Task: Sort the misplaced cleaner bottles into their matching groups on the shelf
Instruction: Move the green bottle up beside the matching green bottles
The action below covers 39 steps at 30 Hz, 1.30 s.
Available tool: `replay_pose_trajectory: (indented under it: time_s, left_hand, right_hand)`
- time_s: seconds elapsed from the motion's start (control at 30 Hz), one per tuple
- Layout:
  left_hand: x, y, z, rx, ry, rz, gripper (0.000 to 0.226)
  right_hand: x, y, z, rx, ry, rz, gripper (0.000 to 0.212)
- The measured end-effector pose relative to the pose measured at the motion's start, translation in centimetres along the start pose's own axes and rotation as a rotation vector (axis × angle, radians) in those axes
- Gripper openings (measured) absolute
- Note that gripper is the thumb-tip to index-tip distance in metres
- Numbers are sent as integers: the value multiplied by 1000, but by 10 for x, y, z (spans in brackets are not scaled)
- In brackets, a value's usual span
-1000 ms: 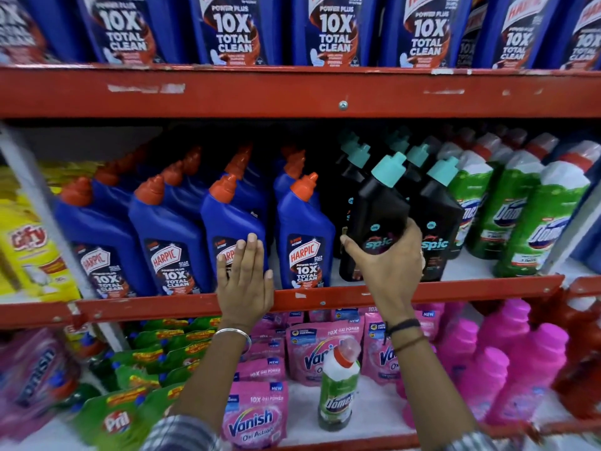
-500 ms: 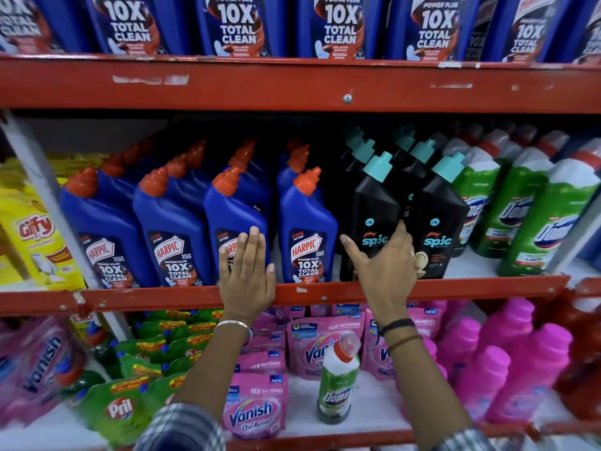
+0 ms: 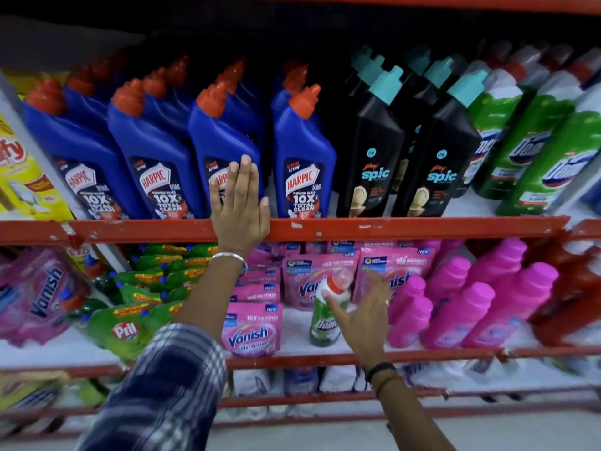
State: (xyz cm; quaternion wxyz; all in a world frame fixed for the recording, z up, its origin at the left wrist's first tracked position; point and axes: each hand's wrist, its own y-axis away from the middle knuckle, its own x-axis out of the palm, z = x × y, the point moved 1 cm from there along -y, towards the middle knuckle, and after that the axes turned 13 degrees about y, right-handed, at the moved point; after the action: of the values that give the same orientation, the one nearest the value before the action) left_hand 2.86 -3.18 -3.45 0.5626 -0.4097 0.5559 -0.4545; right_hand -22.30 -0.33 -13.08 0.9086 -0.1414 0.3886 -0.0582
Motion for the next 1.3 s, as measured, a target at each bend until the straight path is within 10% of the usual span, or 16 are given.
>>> replay_pose_trajectory:
  time_s: [0.23, 0.77, 1.3]
  left_hand:
    - [2, 0, 1, -15, -18, 13, 64]
    - [1, -1, 1, -39, -43, 8, 53]
    - [2, 2, 1, 0, -16, -5, 61]
  right_hand:
    - [47, 17, -24, 134, -34, 227, 95]
    - [35, 10, -21, 135, -105, 162, 73]
    - [-162, -77, 15, -6, -188, -366, 69]
